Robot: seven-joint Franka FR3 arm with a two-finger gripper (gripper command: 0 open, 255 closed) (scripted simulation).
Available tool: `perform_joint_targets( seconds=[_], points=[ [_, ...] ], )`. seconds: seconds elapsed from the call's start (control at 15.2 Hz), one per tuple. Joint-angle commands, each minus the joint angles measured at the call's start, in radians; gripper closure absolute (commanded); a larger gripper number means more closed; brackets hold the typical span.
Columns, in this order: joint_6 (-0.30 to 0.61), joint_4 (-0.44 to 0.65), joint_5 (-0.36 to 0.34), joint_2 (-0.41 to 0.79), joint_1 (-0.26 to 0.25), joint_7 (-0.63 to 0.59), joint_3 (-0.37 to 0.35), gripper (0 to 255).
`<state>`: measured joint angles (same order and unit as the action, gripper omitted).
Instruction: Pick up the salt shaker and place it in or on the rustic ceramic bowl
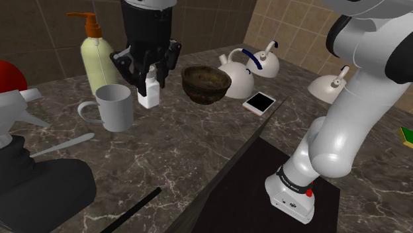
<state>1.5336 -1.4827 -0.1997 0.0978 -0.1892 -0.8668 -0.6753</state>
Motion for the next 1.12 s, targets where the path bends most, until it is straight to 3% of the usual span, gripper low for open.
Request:
perform_joint_targets(
  seconds=[0.0,0.79,1.06],
  points=[
    [-0.032,0.043,-0.01,0.015,-0.007,-0.003,-0.003,255],
    [-0.234,0.323,-0.084,0.119,-0.071,-0.014,-0.018,255],
    [-0.17,0.15,0.023,-0.044,0.055,0.112,0.027,255]
  ],
)
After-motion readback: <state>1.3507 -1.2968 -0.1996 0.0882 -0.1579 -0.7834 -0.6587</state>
